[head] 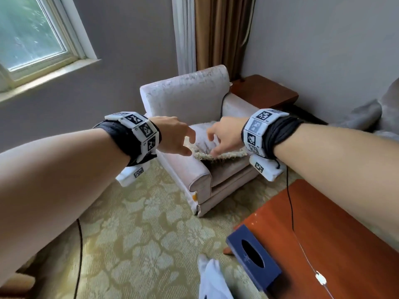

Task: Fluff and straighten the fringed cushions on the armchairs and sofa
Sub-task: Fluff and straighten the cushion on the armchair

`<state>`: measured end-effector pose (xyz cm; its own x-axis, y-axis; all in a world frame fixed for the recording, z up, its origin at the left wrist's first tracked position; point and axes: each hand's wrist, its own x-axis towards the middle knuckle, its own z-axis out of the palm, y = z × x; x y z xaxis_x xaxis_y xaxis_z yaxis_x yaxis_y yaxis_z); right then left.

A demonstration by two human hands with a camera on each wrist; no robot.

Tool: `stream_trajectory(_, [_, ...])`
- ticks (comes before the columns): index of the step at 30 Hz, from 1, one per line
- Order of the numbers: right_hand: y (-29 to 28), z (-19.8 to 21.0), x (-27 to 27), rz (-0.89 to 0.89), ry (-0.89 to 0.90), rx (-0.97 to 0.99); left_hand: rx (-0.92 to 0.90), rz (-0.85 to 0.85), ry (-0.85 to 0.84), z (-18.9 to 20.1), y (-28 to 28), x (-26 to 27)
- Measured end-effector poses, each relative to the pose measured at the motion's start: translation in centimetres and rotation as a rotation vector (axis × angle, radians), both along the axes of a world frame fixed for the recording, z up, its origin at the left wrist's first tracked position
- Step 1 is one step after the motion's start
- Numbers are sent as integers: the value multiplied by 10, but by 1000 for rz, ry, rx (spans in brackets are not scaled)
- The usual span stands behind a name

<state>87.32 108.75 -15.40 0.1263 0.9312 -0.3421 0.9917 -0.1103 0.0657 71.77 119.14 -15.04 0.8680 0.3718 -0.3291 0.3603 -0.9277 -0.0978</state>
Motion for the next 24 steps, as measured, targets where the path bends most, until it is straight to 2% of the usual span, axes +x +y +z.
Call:
stream_trajectory(5, [98, -25, 86, -14, 40, -13, 5, 10, 64, -11, 95, 93])
stream_trajectory(9, [169, -34, 154, -21, 38, -43, -46, -11, 48, -20, 159, 156])
stream_trajectory(15, [260, -51, 234, -36, 61, -87, -59, -39, 146, -46, 253, 228])
stream_trajectory(20, [331, -85, 293, -82, 83, -113, -88, -72, 136, -77, 332, 289])
stream_trajectory(24, [385, -95, 331, -88, 77, -129, -137, -51, 108, -97, 388, 329])
